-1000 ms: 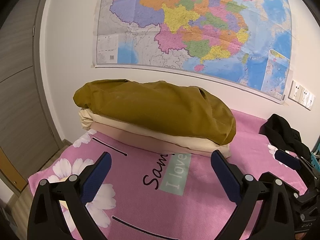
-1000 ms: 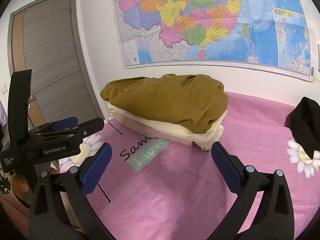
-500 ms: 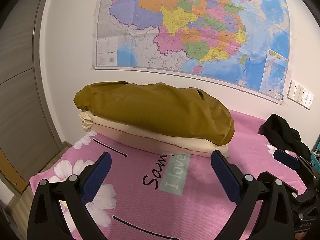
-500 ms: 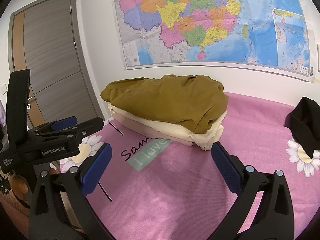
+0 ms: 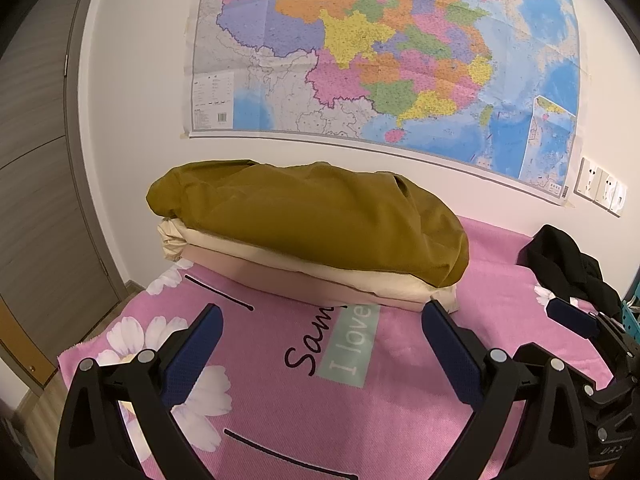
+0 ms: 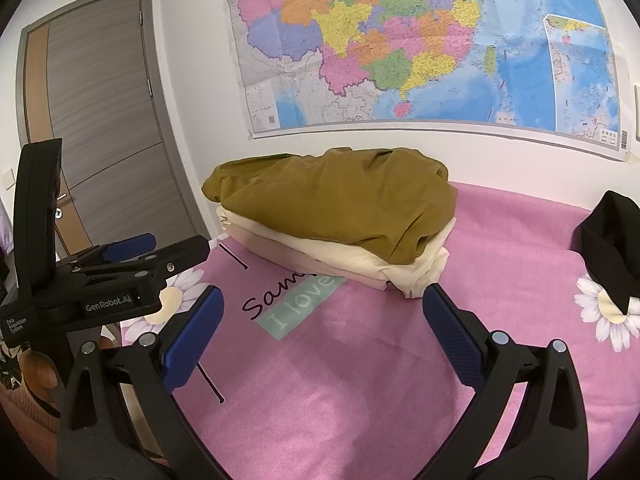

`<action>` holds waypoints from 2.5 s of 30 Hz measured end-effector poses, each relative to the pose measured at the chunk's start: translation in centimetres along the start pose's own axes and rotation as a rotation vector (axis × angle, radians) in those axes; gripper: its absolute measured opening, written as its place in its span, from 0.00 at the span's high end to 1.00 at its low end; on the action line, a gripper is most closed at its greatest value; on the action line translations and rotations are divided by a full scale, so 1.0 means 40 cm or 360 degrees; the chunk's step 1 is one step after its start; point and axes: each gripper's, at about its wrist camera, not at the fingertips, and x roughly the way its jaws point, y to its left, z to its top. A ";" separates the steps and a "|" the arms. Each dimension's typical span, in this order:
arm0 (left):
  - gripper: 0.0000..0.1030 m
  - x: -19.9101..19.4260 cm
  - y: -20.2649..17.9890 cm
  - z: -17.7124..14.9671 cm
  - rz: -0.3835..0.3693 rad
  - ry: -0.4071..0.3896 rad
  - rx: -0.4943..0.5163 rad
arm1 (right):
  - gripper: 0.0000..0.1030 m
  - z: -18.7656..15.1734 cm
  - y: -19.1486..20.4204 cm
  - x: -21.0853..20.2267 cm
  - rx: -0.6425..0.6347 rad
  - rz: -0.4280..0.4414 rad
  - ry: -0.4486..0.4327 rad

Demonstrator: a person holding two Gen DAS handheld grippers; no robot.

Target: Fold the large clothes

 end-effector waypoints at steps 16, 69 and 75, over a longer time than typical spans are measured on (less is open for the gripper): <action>0.07 0.006 -0.003 -0.010 0.0003 0.0012 0.0006 | 0.05 0.001 -0.002 0.001 0.0003 0.0007 0.0003; 0.07 0.018 -0.012 -0.022 0.0001 0.0038 0.0003 | 0.05 0.002 -0.004 0.006 0.0029 -0.0015 0.0003; 0.07 0.025 -0.013 -0.023 -0.0005 0.0046 0.0000 | 0.05 0.004 -0.006 0.010 0.0025 -0.0010 0.0007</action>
